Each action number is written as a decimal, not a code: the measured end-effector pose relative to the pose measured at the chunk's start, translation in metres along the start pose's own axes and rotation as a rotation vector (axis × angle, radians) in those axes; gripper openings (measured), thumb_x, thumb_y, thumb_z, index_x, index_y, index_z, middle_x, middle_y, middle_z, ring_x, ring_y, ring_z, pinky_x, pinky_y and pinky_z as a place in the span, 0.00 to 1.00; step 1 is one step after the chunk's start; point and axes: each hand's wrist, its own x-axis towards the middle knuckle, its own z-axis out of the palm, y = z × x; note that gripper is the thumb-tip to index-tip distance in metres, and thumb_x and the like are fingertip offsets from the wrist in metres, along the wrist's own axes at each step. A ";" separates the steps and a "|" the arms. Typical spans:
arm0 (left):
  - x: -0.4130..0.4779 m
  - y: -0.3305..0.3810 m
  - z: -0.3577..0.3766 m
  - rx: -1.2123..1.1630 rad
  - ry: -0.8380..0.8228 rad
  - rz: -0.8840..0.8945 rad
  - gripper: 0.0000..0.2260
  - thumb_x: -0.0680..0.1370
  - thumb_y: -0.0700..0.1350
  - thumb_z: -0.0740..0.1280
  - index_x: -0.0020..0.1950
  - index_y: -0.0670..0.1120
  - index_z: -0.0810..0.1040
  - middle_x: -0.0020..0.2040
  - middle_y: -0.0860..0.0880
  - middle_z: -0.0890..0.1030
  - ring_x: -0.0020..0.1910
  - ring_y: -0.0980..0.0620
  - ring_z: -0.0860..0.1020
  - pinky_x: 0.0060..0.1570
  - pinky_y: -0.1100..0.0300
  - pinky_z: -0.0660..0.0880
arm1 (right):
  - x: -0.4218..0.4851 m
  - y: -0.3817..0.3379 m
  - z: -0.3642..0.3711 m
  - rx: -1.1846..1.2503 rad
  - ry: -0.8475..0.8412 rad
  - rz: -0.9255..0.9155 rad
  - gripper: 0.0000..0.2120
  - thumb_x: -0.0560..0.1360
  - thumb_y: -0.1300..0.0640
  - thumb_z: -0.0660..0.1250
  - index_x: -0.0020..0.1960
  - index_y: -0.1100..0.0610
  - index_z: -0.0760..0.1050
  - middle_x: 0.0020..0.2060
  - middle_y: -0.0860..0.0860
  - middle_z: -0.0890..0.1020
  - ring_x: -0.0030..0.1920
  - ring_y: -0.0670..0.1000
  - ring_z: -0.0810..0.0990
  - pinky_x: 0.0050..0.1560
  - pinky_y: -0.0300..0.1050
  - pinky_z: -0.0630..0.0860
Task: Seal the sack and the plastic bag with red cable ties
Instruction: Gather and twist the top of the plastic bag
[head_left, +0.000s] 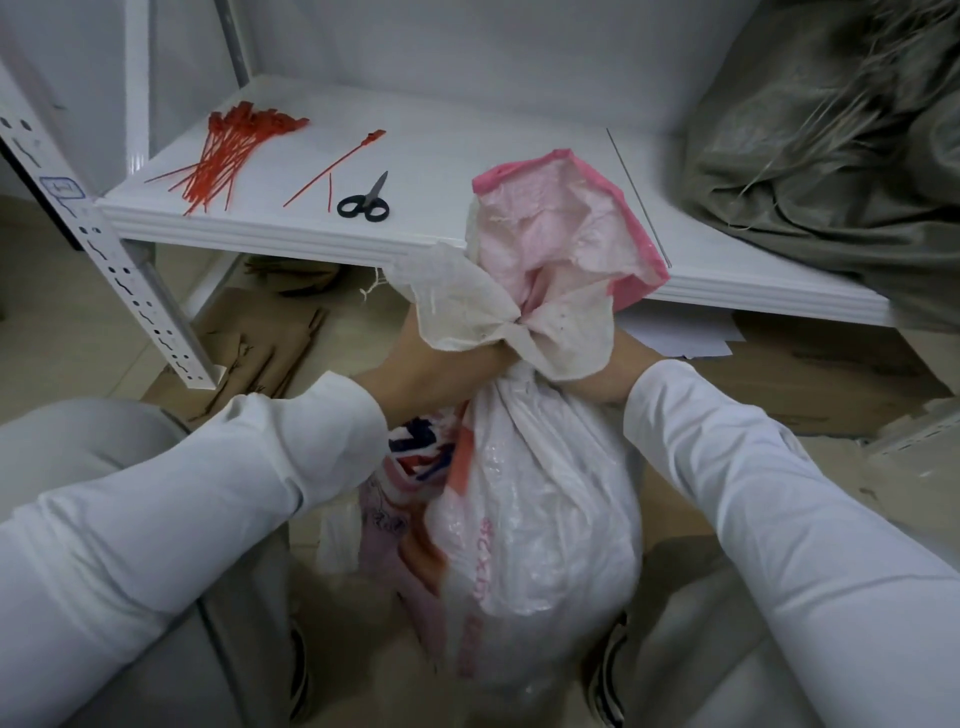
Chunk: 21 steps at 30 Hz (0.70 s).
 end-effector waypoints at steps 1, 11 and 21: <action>-0.002 0.003 0.001 -0.002 0.011 0.008 0.15 0.80 0.36 0.59 0.35 0.48 0.68 0.20 0.60 0.74 0.23 0.71 0.72 0.29 0.77 0.68 | 0.001 0.003 0.002 0.004 -0.035 0.043 0.09 0.74 0.71 0.61 0.53 0.73 0.74 0.50 0.68 0.78 0.53 0.67 0.74 0.46 0.41 0.70; -0.018 0.014 -0.004 0.186 -0.017 0.200 0.17 0.67 0.58 0.66 0.33 0.47 0.65 0.33 0.49 0.69 0.36 0.53 0.70 0.39 0.63 0.67 | -0.008 0.012 0.007 -0.057 -0.165 0.174 0.16 0.79 0.50 0.59 0.60 0.59 0.73 0.54 0.50 0.74 0.58 0.48 0.73 0.57 0.37 0.66; 0.021 0.004 -0.011 0.244 0.344 0.141 0.14 0.76 0.58 0.65 0.55 0.51 0.77 0.51 0.52 0.81 0.53 0.48 0.78 0.58 0.52 0.73 | 0.005 0.006 0.023 -0.347 0.454 0.202 0.21 0.66 0.51 0.74 0.55 0.54 0.73 0.50 0.53 0.79 0.51 0.58 0.77 0.45 0.49 0.74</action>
